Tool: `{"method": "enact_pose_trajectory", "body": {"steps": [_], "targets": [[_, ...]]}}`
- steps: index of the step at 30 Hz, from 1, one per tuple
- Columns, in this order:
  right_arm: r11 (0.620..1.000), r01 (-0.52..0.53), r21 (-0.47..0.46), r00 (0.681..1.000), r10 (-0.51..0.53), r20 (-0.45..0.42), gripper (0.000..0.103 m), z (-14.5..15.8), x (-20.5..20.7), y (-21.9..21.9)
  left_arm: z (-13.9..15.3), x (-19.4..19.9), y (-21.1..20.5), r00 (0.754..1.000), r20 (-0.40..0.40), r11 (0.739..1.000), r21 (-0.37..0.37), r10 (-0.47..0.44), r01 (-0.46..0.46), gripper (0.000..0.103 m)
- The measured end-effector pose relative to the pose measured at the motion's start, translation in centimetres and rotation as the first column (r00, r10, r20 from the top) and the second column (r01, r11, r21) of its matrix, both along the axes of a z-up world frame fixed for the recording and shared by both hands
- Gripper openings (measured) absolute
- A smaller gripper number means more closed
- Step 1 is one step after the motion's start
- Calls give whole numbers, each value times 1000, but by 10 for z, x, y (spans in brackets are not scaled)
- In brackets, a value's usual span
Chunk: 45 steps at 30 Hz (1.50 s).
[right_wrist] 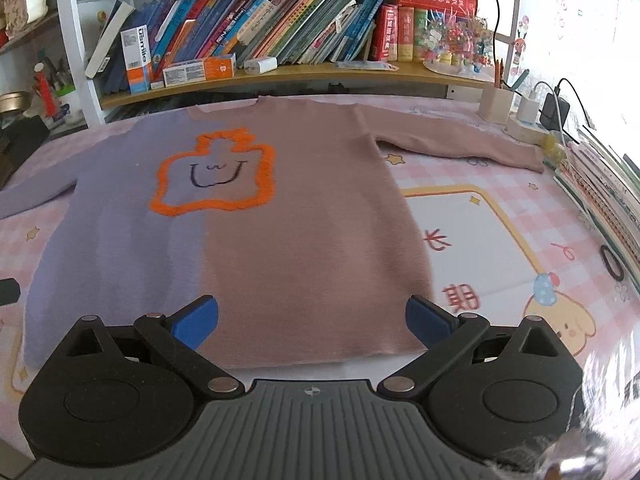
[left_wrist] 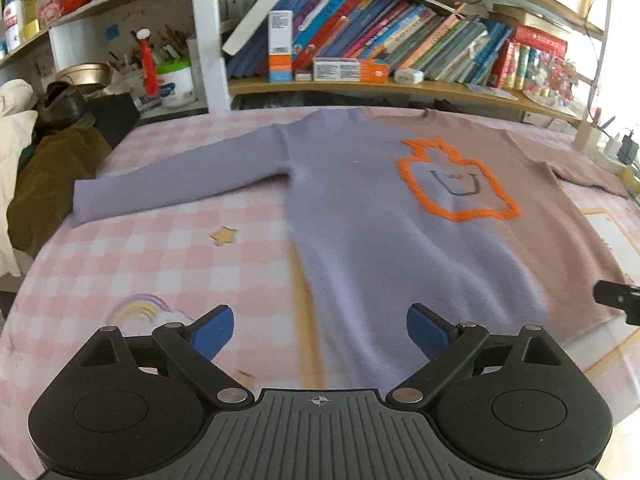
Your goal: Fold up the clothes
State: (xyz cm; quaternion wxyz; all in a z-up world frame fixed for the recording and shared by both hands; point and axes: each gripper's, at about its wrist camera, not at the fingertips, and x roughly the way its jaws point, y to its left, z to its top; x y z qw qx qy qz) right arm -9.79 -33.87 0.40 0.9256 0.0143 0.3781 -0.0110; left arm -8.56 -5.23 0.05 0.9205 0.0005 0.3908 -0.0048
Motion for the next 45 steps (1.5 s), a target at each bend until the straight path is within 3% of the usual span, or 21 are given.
{"method": "enact_pose_trajectory", "body": {"steps": [9, 16, 25, 31, 33, 37, 41, 43, 45], "targets": [[999, 45, -22, 999, -45, -5, 101, -4, 1, 45, -10, 23, 74, 997, -15, 996, -54, 70, -71, 96], [996, 79, -48, 997, -80, -3, 101, -4, 1, 63, -17, 43, 110, 995, 8, 989, -116, 96, -95, 96], [992, 109, -68, 994, -111, -25, 101, -5, 2, 67, -26, 72, 151, 979, 64, 979, -89, 192, -186, 94], [990, 118, -82, 990, -123, -62, 101, -8, 3, 62, -38, 90, 190, 935, 59, 930, -136, 351, -340, 82], [990, 112, -89, 990, -119, -73, 101, -9, 3, 62, -43, 97, 199, 918, 52, 912, -150, 393, -382, 70], [989, 114, -98, 989, -122, -84, 101, -10, 2, 60, -48, 108, 217, 878, 50, 869, -187, 475, -459, 68], [983, 142, -113, 985, -152, -83, 101, -9, 0, 55, -55, 113, 238, 838, 45, 811, -283, 544, -512, 63], [980, 157, -120, 983, -168, -81, 101, -9, -1, 52, -57, 118, 240, 833, 52, 802, -310, 551, -511, 57], [978, 167, -126, 981, -178, -80, 101, -8, -2, 50, -58, 125, 239, 839, 52, 800, -338, 542, -496, 45]]}}
